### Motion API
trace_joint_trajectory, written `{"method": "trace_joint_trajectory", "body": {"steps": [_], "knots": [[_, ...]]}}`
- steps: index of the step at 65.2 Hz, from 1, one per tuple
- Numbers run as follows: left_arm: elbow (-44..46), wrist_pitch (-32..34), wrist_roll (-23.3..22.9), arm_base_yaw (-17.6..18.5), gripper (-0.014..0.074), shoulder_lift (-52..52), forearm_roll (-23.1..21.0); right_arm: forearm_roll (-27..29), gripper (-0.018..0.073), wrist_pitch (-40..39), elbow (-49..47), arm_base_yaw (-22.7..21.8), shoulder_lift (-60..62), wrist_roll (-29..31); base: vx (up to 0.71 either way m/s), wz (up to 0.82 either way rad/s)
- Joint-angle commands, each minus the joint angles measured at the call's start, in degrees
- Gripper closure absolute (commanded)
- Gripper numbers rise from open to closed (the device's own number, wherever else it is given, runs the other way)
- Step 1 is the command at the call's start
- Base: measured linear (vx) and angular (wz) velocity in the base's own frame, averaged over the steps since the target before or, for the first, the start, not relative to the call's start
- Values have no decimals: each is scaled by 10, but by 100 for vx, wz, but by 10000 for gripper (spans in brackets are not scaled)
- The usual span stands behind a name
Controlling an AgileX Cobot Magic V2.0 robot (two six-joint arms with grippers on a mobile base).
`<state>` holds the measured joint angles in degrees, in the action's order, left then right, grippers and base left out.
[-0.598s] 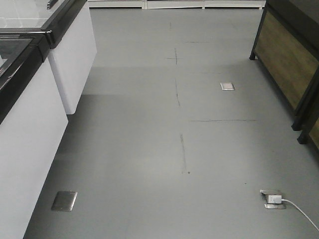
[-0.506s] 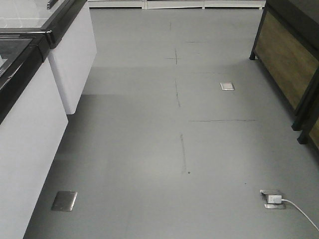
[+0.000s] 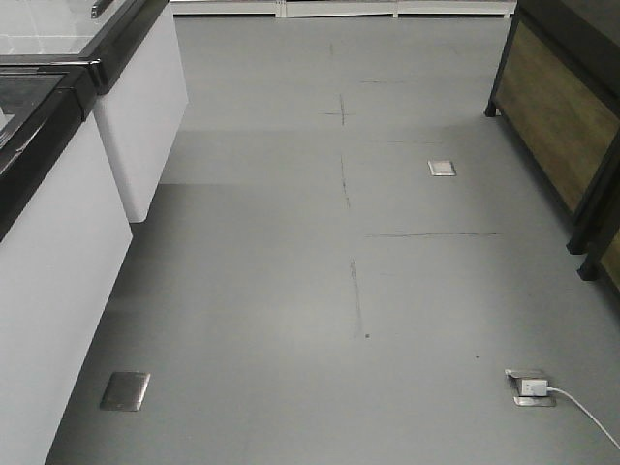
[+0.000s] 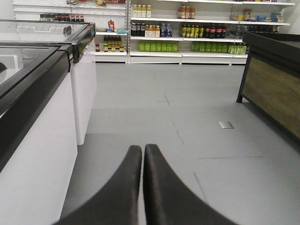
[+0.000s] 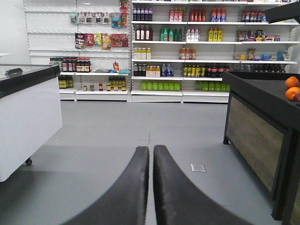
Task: Left arm holds basket, right arm returns cookies
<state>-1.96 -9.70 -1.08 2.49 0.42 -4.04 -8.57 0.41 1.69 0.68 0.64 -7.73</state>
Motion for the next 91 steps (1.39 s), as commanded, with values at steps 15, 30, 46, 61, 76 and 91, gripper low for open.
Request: {"method": "trace_joint_trajectory", "body": {"steps": [15, 30, 46, 61, 76, 91], "knots": [[17, 47, 0, 4, 603, 9, -5, -4, 570, -44, 10, -1, 7, 2, 0, 0], [17, 47, 0, 4, 603, 9, -5, -4, 570, -44, 10, -1, 7, 2, 0, 0], [17, 47, 0, 4, 603, 9, -5, -4, 570, -44, 10, -1, 7, 2, 0, 0], [17, 47, 0, 4, 603, 9, -5, -4, 570, -44, 10, -1, 7, 2, 0, 0], [17, 48, -1, 4, 603, 9, -5, -4, 570, -44, 10, -1, 7, 2, 0, 0], [18, 63, -1, 4, 603, 9, -5, -4, 570, -44, 10, -1, 7, 2, 0, 0]]}}
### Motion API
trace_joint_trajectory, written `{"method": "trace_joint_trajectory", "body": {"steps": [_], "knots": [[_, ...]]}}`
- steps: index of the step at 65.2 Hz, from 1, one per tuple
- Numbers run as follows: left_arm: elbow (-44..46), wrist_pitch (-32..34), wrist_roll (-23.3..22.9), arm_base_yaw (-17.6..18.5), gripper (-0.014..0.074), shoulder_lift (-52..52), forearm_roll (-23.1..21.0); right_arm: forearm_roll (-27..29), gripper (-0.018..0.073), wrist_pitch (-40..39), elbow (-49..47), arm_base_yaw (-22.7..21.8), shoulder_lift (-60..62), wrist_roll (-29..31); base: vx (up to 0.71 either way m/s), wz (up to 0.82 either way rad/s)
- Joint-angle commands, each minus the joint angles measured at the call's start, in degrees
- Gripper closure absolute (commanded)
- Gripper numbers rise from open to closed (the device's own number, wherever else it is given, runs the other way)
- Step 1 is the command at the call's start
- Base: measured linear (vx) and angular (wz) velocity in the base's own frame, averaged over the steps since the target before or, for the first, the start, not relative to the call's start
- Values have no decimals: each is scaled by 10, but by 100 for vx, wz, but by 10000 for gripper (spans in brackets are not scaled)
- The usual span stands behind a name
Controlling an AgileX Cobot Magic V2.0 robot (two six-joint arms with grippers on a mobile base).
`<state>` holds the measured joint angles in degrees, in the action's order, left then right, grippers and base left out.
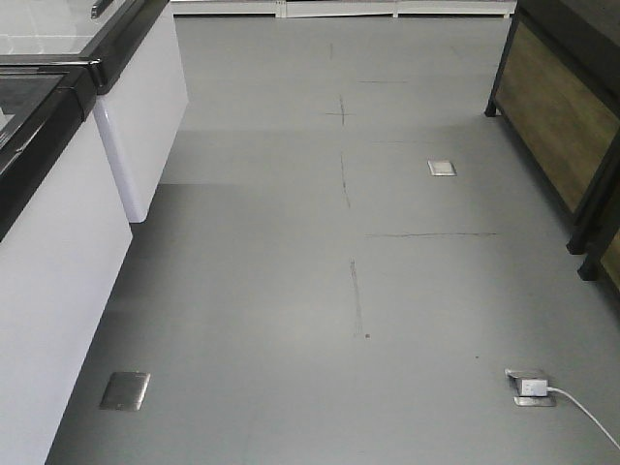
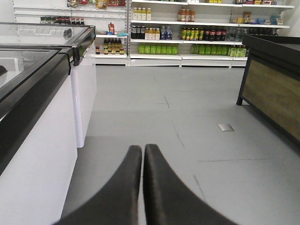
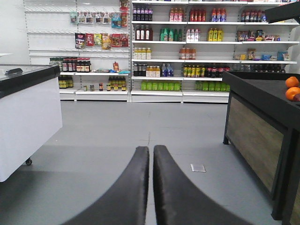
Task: Left arm holds basket, right arm returns cookies
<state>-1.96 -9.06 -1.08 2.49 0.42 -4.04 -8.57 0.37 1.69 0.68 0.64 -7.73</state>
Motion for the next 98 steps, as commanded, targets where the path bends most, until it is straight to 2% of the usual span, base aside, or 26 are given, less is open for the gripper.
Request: {"method": "trace_joint_trajectory", "body": {"steps": [1, 12, 32, 46, 53, 73, 98], "knots": [[18, 59, -1, 4, 603, 9, -5, -4, 570, -43, 10, -1, 7, 2, 0, 0], [31, 98, -1, 4, 603, 9, -5, -4, 570, -43, 10, -1, 7, 2, 0, 0], [103, 101, 4, 4, 603, 9, -4, -4, 570, -43, 10, -1, 7, 2, 0, 0], [177, 36, 4, 4, 603, -32, -3, -4, 570, -43, 10, -1, 7, 2, 0, 0], [220, -12, 4, 4, 603, -88, 2, -4, 570, -43, 10, -1, 7, 2, 0, 0], [290, -93, 4, 4, 603, -240, 14, -4, 570, -43, 10, -1, 7, 2, 0, 0], [290, -94, 3, 4, 603, -273, 11, -4, 570, -43, 10, -1, 7, 2, 0, 0]]}}
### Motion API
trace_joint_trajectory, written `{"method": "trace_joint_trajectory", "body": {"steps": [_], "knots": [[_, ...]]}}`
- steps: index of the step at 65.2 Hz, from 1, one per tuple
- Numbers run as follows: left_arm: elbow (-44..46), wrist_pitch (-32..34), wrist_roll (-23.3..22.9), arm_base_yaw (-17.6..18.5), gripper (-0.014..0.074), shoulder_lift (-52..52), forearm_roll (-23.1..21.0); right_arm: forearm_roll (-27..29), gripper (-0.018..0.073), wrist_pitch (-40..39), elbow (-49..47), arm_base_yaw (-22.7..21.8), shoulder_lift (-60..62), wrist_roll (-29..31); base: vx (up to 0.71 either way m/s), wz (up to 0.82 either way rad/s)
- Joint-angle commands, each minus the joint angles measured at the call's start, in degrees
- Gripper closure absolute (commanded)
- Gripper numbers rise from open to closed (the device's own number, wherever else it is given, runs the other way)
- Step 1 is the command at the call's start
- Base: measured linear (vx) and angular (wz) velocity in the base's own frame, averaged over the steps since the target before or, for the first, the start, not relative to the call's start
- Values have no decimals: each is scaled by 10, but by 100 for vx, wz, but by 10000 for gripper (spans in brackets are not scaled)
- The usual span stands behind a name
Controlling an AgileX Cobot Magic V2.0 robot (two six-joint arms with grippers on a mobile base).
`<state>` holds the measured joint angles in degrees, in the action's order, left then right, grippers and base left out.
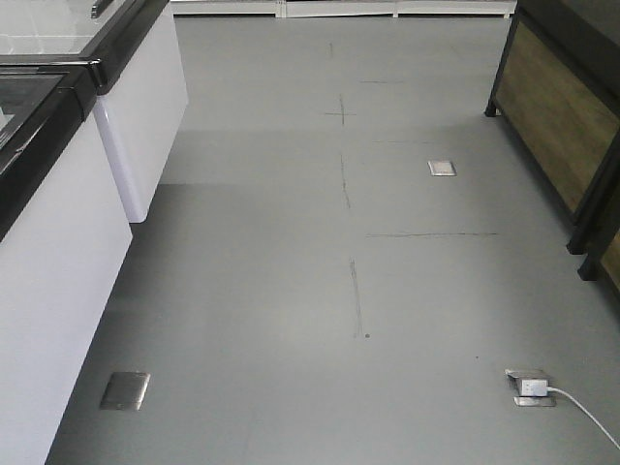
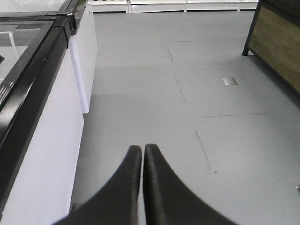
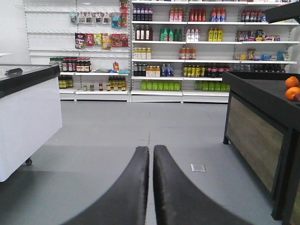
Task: Left arm holds basket, right arm returns cookies
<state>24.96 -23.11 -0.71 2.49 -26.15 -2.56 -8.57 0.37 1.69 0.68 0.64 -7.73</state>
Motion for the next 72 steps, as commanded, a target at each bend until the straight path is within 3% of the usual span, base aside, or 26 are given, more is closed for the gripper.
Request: {"method": "trace_joint_trajectory", "body": {"steps": [1, 15, 27, 39, 56, 72], "knots": [[21, 49, -1, 4, 603, -6, -4, -4, 570, -43, 10, -1, 7, 2, 0, 0], [21, 67, -3, 4, 596, -5, -4, -4, 570, -43, 10, -1, 7, 2, 0, 0], [21, 71, -3, 4, 541, -5, -4, -4, 570, -43, 10, -1, 7, 2, 0, 0], [21, 70, -3, 4, 416, -5, -4, -4, 570, -43, 10, -1, 7, 2, 0, 0], [21, 77, -2, 4, 169, -5, -4, -4, 570, -43, 10, -1, 7, 2, 0, 0], [21, 81, -26, 4, 125, -5, -24, -4, 570, -43, 10, -1, 7, 2, 0, 0]]}}
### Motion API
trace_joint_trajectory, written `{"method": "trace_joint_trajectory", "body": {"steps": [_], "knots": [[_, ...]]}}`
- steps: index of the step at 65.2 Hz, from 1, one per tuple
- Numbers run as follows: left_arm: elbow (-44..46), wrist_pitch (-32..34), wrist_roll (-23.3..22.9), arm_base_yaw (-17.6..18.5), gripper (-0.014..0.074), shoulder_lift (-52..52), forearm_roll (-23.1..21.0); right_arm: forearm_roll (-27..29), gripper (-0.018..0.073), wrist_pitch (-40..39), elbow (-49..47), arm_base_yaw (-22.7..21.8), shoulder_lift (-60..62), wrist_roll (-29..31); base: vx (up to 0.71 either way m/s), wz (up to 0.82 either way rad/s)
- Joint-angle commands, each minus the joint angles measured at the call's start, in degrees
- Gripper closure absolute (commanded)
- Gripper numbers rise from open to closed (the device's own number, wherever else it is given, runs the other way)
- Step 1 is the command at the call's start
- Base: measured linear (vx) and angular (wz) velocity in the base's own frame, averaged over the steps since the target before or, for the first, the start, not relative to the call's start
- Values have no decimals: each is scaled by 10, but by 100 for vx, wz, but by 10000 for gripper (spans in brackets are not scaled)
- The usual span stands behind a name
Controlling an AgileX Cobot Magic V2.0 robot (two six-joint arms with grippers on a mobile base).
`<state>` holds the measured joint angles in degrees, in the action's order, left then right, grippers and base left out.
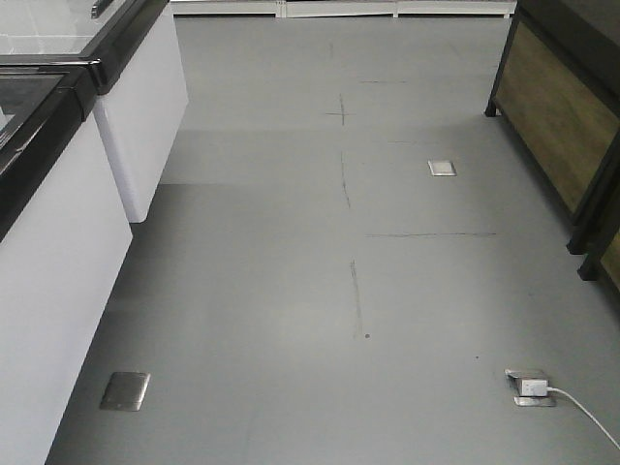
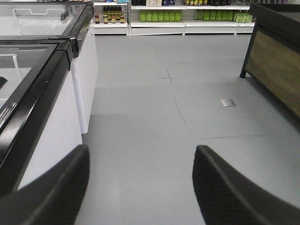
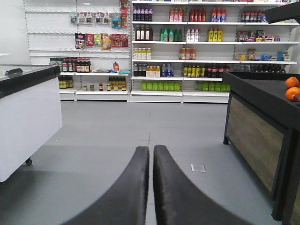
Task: Left arm holds basket, right arm returns cookies
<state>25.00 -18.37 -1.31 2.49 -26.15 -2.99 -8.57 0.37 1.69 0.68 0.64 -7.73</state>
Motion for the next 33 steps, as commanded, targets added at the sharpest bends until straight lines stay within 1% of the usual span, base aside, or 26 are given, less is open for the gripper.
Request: {"method": "trace_joint_trajectory", "body": {"steps": [1, 5, 7, 17, 27, 28, 33], "knots": [[21, 29, -22, 4, 125, -5, -22, -4, 570, -43, 10, -1, 7, 2, 0, 0], [28, 5, -40, 4, 125, -6, -37, -4, 570, -43, 10, -1, 7, 2, 0, 0], [34, -7, -56, 4, 125, -11, -37, -4, 570, -43, 10, -1, 7, 2, 0, 0], [86, -50, -160, 4, 125, -76, -28, -4, 570, -43, 10, -1, 7, 2, 0, 0], [165, -68, -234, 4, 125, -162, -30, -4, 570, -43, 10, -1, 7, 2, 0, 0], [177, -71, -247, 4, 125, -177, -30, -4, 570, -43, 10, -1, 7, 2, 0, 0], [224, -81, -276, 3, 125, -211, -30, -4, 570, -43, 10, -1, 7, 2, 0, 0]]}}
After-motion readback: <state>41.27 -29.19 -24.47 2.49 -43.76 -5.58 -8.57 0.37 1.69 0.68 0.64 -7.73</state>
